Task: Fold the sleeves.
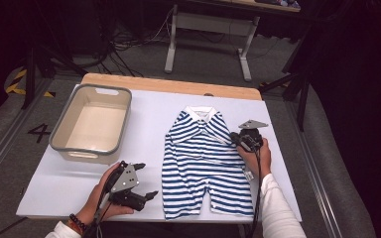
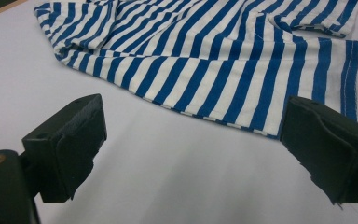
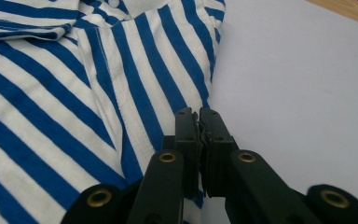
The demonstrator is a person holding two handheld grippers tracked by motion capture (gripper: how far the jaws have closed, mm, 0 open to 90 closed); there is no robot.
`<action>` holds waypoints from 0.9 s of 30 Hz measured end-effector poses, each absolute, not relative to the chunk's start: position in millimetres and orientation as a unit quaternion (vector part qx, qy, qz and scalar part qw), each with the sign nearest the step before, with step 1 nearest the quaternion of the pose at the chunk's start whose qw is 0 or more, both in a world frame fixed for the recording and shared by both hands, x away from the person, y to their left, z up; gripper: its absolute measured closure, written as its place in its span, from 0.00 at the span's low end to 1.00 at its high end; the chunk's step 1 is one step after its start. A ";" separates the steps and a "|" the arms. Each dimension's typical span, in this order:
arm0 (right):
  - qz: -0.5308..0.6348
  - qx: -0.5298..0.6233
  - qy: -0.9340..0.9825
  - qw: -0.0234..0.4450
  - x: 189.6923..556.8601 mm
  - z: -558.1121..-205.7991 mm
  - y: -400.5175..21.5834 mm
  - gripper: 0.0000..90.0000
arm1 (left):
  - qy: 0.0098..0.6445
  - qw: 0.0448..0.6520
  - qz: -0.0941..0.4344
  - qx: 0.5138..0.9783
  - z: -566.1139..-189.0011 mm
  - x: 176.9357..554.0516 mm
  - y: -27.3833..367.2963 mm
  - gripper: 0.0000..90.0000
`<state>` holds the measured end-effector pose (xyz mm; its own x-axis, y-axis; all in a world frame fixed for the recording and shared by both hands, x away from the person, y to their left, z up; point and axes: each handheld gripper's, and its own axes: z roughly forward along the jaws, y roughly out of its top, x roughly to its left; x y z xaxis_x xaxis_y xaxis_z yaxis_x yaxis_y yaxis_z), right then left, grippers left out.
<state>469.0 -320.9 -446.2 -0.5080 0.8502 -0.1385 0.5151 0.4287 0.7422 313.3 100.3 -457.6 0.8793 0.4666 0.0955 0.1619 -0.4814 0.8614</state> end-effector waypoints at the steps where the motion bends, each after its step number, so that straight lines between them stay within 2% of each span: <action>1: 0.325 0.423 0.806 0.258 467.4 -447.0 -320.8 0.96 | 0.186 0.475 0.160 0.845 -457.8 313.4 100.1 0.09; 10: 0.332 0.409 0.801 0.284 455.9 -446.2 -320.5 0.95 | 0.184 0.475 0.164 0.845 -456.8 312.9 100.6 0.09; 27: 0.397 0.381 0.778 0.303 428.4 -417.6 -321.2 0.88 | 0.185 0.476 0.166 0.843 -456.2 313.3 99.7 0.09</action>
<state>428.4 -321.2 -417.6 -0.5265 0.8332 -0.1691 0.3528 0.3951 0.8482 313.3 99.7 -456.2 0.8767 0.4696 0.1045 0.1529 -0.4779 0.8650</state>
